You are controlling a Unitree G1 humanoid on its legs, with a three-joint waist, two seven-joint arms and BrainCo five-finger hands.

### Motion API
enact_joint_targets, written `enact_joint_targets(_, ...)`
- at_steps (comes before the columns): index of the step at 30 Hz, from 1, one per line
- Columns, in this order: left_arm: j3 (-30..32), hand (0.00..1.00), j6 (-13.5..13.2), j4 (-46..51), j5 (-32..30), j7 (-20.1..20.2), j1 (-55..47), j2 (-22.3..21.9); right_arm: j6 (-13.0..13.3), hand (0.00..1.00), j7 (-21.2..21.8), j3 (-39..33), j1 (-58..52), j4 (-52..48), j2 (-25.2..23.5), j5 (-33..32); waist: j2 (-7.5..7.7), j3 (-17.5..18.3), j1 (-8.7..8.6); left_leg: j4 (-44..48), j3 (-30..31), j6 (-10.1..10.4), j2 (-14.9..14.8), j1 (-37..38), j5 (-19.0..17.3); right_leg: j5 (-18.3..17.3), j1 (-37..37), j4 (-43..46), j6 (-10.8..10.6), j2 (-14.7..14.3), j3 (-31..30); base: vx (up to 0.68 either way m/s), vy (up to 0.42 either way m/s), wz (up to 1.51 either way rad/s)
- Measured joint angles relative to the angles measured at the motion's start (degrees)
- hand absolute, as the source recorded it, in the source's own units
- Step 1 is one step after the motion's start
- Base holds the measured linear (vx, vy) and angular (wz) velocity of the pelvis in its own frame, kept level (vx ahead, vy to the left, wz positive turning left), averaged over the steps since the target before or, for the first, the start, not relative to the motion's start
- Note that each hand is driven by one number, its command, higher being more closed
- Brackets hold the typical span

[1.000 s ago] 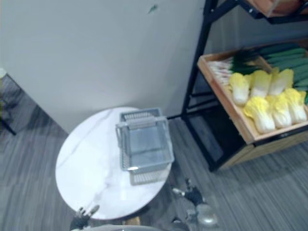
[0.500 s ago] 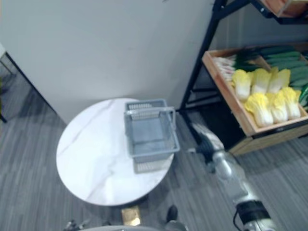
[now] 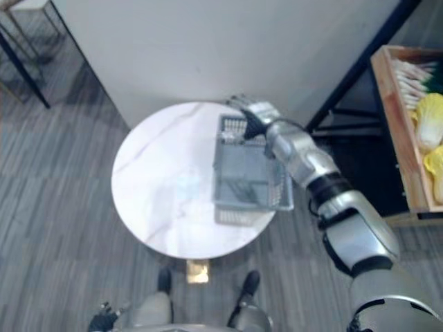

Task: Pick vegetable in the basket

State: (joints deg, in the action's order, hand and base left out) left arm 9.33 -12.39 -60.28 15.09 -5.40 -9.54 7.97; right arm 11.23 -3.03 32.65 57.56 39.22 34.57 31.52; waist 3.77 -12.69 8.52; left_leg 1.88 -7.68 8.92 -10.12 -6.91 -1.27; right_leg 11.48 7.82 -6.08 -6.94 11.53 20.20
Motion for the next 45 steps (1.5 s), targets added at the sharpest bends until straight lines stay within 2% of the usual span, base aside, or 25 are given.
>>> enact_joint_targets(3, -0.03, 0.0, 0.0, 0.06, 0.0, -0.15, 1.55, -0.06, -0.94, 0.0, -0.54, -0.03, 1.65, 2.55, -0.36, 0.14, 0.26, -1.34, 1.21, 0.22, 0.8, -0.17, 0.29, -0.88, 0.11, -0.02, 0.06, 0.0, -0.02, 0.29, 0.65, 0.0, 0.013, 0.16)
enact_joint_targets(10, -0.48, 0.0, -0.1, 1.63, 0.17, -0.94, 1.85, -0.28, -3.09, 0.0, -2.0, -0.98, 4.72, 8.7, -1.48, 2.25, 0.26, -3.64, 1.55, 0.15, 2.16, -0.23, 0.41, -2.45, 0.84, -0.03, 0.76, 0.01, -0.02, 0.37, 1.63, 0.0, 0.004, 0.08)
enact_joint_targets(13, -0.7, 0.0, -0.13, 1.92, 0.41, -0.99, 3.37, -0.52, -3.57, 0.0, -2.23, -3.94, 4.9, 9.18, -1.5, 2.26, 0.3, -4.68, 1.54, 0.15, 2.38, -0.2, 0.4, -2.89, 1.15, -0.03, 1.01, 0.01, -0.02, 0.35, 1.69, -0.01, 0.0, 0.03)
enact_joint_targets(21, -2.31, 0.0, -0.86, 2.18, 0.45, -1.13, 3.79, -0.53, -3.61, 0.0, -3.96, -5.56, 5.36, 11.44, -1.5, 2.27, 0.49, -5.64, 1.16, 0.03, 2.21, -0.22, 0.35, -3.88, 1.39, -0.03, 2.35, 0.26, -0.02, 0.32, 1.48, 0.01, 0.001, -0.01)
enact_joint_targets(35, -4.22, 0.0, -0.91, 2.11, 0.48, -1.69, 5.18, 0.36, -3.76, 0.0, -3.99, -5.97, 5.05, 12.98, -1.47, 2.41, 0.5, -8.4, 1.03, -0.01, 1.72, -0.23, 0.29, -4.01, 1.4, -0.02, 3.44, 0.93, -0.01, 0.33, 0.54, 0.0, 0.002, -0.02)
enact_joint_targets(45, -4.56, 0.0, -0.91, 2.05, 0.49, -2.28, 5.35, 0.52, -3.71, 0.0, -4.02, -7.04, 2.35, 13.13, -1.47, 4.59, 0.44, -8.64, 0.89, -0.03, 1.19, -0.23, 0.3, -4.12, 1.4, -0.02, 4.11, 1.22, -0.01, 0.36, -0.24, 0.0, 0.002, -0.02)
